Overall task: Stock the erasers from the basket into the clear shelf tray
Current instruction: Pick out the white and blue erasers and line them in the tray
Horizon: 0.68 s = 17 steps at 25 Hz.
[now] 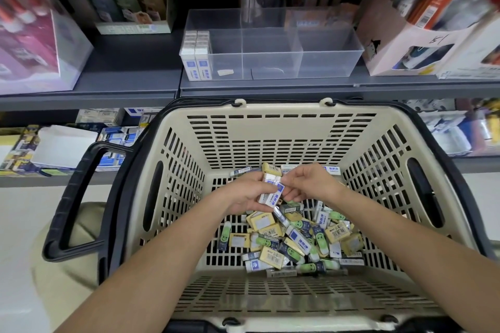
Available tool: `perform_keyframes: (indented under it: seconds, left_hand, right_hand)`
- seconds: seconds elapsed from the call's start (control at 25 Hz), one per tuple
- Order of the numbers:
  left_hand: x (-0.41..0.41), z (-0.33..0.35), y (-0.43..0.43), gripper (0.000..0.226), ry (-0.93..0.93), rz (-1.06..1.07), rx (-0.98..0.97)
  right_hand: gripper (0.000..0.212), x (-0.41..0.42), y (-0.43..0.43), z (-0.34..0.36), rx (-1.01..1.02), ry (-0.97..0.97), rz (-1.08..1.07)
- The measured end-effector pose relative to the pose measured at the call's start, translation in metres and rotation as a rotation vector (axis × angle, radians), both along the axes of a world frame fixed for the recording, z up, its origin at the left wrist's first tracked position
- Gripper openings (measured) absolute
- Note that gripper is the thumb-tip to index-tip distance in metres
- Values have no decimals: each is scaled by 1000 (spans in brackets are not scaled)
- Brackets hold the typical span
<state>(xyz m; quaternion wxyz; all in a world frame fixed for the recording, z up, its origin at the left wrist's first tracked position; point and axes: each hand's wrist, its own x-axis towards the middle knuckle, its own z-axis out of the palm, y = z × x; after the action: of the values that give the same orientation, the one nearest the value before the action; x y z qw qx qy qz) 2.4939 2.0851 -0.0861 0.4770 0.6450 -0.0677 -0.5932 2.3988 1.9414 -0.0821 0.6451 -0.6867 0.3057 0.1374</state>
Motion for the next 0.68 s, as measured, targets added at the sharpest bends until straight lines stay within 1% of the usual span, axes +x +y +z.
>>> perform_keyframes:
  seconds: [0.12, 0.2, 0.28, 0.36, 0.4, 0.48, 0.52, 0.56, 0.64, 0.68]
  left_hand:
    - [0, 0, 0, 16, 10, 8, -18]
    - [0, 0, 0, 14, -1, 19, -19]
    - [3, -1, 1, 13, -19, 51, 6]
    - [6, -3, 3, 13, -32, 81, 36]
    - [7, -3, 4, 14, -28, 91, 43]
    - [7, -3, 4, 19, -12, 97, 41]
    - [7, -4, 4, 21, -10, 91, 36]
    - [7, -4, 4, 23, -11, 83, 31]
    - [6, -5, 4, 24, -13, 74, 27]
    - [6, -6, 4, 24, -14, 72, 29]
  right_hand:
    - [7, 0, 0, 0, 48, -22, 23]
    - [9, 1, -5, 0, 16, -25, 5]
    - [10, 0, -14, -3, -122, 15, -6]
    - [9, -4, -22, -8, -297, 118, 46]
    - [9, -6, -26, -11, -415, 187, 124]
    - [14, -10, -36, -15, -680, 352, 364]
    - [17, -12, -39, -15, -764, 437, 477]
    - [20, -15, -42, -15, -789, 515, 560]
    - [21, -19, -44, -17, -716, 611, 647]
    - [19, -21, -43, -18, -670, 622, 669]
